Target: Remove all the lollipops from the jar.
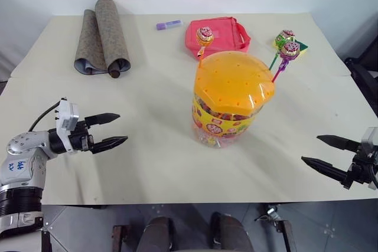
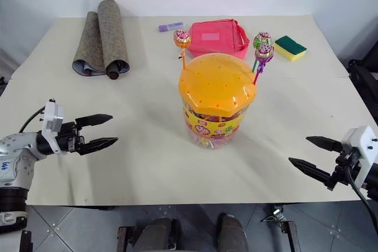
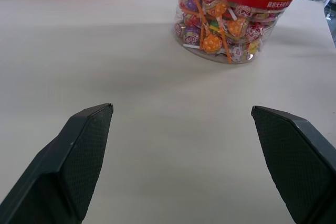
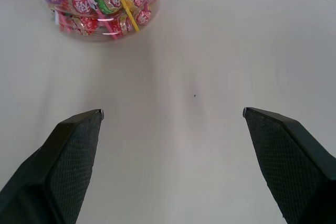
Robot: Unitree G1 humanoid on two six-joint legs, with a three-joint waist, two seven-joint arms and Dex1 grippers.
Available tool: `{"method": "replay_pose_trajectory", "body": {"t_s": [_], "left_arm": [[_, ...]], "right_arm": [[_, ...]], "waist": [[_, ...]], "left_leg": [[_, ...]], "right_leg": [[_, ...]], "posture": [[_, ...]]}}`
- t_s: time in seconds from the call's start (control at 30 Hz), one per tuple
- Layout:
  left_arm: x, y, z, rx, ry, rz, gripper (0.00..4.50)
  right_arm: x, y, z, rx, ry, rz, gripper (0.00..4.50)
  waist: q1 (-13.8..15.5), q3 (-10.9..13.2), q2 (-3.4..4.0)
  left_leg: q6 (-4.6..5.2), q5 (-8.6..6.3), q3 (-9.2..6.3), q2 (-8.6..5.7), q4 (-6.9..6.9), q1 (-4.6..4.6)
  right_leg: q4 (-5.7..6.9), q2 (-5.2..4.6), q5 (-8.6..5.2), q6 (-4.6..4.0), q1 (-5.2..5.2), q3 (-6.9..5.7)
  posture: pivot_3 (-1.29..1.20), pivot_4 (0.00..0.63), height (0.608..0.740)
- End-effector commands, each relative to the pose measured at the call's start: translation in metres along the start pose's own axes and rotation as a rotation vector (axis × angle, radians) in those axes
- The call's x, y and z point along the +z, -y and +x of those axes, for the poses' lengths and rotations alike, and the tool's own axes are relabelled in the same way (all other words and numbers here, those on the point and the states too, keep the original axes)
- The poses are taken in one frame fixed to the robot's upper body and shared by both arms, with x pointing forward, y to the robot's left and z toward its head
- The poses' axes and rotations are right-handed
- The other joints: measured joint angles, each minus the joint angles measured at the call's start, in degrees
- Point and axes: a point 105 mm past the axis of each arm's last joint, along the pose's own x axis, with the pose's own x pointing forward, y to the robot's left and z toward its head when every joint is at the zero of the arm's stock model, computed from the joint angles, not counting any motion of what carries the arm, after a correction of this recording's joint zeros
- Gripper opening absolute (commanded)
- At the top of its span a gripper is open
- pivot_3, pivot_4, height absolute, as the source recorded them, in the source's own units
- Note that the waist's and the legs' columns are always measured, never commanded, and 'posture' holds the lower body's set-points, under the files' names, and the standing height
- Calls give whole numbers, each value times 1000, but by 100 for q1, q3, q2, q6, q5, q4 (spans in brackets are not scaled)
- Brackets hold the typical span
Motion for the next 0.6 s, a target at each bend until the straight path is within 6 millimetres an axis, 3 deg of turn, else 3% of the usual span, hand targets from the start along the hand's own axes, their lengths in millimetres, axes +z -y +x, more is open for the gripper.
{"method": "replay_pose_trajectory", "body": {"t_s": [0.03,0.17,0.43,0.53,0.6], "left_arm": [[11,3,-4,-8,30,45,4500],[13,2,0,12,30,5,4500],[46,2,4,-18,0,50,4500],[70,-1,7,-46,39,86,4500],[95,0,24,-137,85,172,4500]], "right_arm": [[10,8,-3,-42,17,-45,4456],[12,7,-2,-43,29,-42,4456],[27,4,-2,-43,76,-69,4456],[37,2,-4,-39,108,-81,4456],[52,0,-9,-27,134,-112,4456]], "waist": [[-1,0,0],[8,0,0],[-2,0,-1],[15,0,0],[38,0,-1]], "left_leg": [[0,0,0,0,0,0],[0,0,0,0,3,1],[1,-1,-1,0,18,1],[2,-1,0,-1,28,0],[4,-2,-3,-1,39,-2]], "right_leg": [[1,0,0,0,0,0],[4,0,0,0,0,2],[16,-2,0,0,0,4],[22,-2,0,0,0,6],[26,-2,0,0,2,6]], "posture": [[0,150,740],[0,150,740],[0,150,740],[0,150,740],[0,150,740]]}}
